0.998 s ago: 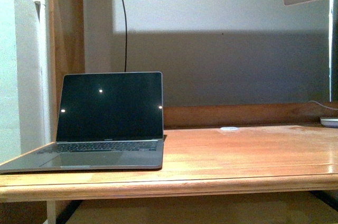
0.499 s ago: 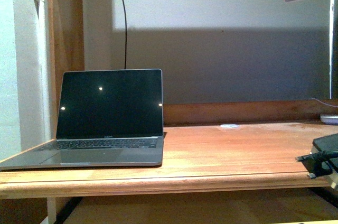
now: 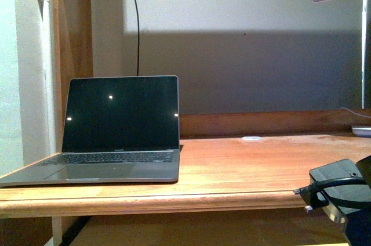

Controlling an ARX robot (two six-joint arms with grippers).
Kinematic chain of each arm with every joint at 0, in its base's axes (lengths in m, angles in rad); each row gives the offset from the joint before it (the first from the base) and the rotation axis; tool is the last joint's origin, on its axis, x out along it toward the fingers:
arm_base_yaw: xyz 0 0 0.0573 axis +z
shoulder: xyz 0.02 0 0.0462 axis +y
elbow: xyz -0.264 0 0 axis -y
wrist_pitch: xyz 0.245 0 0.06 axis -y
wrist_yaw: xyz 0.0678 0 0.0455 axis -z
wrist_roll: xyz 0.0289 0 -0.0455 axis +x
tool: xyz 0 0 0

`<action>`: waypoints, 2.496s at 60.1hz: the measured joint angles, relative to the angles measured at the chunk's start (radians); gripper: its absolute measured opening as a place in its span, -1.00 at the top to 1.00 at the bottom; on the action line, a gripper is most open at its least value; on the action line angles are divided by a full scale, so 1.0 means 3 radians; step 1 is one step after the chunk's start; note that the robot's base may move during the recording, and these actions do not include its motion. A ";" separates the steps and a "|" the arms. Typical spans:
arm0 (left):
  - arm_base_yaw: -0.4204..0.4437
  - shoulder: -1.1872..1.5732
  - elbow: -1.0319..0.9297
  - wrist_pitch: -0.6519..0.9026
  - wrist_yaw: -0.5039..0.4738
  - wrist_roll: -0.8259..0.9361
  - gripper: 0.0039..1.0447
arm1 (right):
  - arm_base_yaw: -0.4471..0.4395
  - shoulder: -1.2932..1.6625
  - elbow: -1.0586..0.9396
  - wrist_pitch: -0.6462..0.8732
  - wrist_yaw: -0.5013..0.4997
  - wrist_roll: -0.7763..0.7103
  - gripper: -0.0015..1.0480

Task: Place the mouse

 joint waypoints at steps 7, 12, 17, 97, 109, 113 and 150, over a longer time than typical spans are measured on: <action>0.0000 0.0000 0.0000 0.0000 0.0000 0.0000 -0.86 | -0.0027 0.0085 0.0121 -0.0189 -0.0076 0.0113 -0.99; 0.0000 0.0000 0.0000 0.0000 0.0000 0.0000 -0.86 | -0.0052 0.0126 0.0207 -0.0300 -0.0131 0.0173 -0.99; 0.0000 0.0000 0.0000 0.0000 0.0000 0.0000 -0.86 | -0.0084 0.0168 0.0289 -0.0389 -0.0168 0.0253 -0.94; 0.0000 0.0000 0.0000 0.0000 0.0000 0.0000 -0.86 | 0.0198 0.0765 0.2580 -0.1333 -0.0203 0.0273 -0.06; 0.0000 0.0000 0.0000 0.0000 0.0000 0.0000 -0.86 | 0.0277 0.1445 0.3342 -0.1535 -0.0018 0.0144 -0.06; 0.0000 0.0000 0.0000 0.0000 0.0000 0.0000 -0.86 | 0.0291 0.1654 0.3587 -0.1597 0.0034 0.0092 -0.06; 0.0000 0.0000 0.0000 0.0000 0.0000 0.0000 -0.86 | 0.0165 0.2359 0.4181 -0.1766 0.0313 -0.0112 -0.06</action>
